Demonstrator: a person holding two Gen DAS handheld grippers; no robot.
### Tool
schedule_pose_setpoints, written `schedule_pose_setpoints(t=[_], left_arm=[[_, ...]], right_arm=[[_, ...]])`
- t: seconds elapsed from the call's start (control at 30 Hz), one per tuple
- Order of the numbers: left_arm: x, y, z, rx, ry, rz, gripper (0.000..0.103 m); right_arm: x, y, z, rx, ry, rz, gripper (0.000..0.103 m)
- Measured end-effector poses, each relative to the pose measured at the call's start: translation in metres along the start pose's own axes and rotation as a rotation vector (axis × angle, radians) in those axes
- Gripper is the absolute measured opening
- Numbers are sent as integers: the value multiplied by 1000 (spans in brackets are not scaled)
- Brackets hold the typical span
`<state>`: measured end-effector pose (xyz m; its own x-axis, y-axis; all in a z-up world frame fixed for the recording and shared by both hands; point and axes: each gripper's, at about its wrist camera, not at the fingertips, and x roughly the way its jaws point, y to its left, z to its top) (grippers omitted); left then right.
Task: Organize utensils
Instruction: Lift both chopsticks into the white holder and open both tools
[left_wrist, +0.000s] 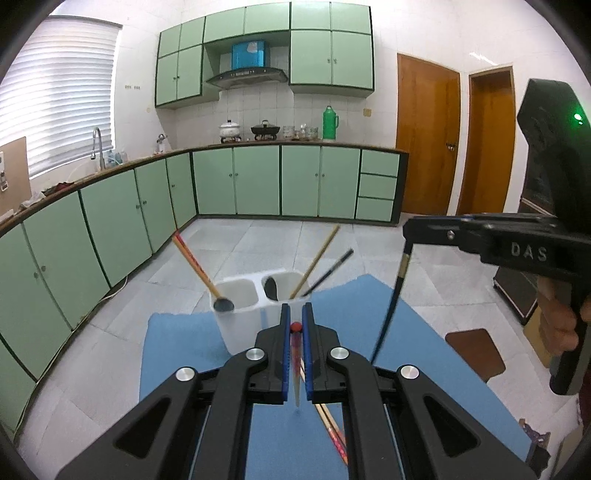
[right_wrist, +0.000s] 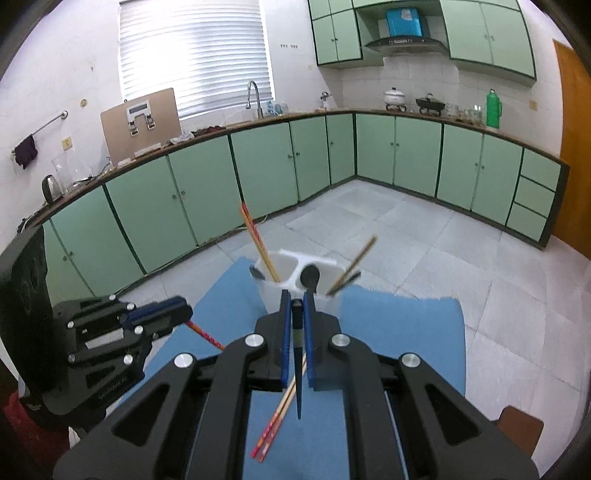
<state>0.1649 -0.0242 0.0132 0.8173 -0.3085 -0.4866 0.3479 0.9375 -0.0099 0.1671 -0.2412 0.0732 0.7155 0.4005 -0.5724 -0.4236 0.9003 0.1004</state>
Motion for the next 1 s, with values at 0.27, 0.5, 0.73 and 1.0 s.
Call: schedule_pose_setpoints(t=[0.27,0.5,0.73,1.0], left_arm=[[-16,12,54,19,-125,21,6],[-6,26,105,34,-235,79,6],[55,47,112,24,-209,113,6],[116,65,83,-9,-78,96,7]], right_arm=[[-8,-4,55,-12,-110,17,6],[2,-14,100,-6,-212,-7,6],[43,-27,112,-12,-225,-52,6],[111,-41,90,22,-108,-39,6]])
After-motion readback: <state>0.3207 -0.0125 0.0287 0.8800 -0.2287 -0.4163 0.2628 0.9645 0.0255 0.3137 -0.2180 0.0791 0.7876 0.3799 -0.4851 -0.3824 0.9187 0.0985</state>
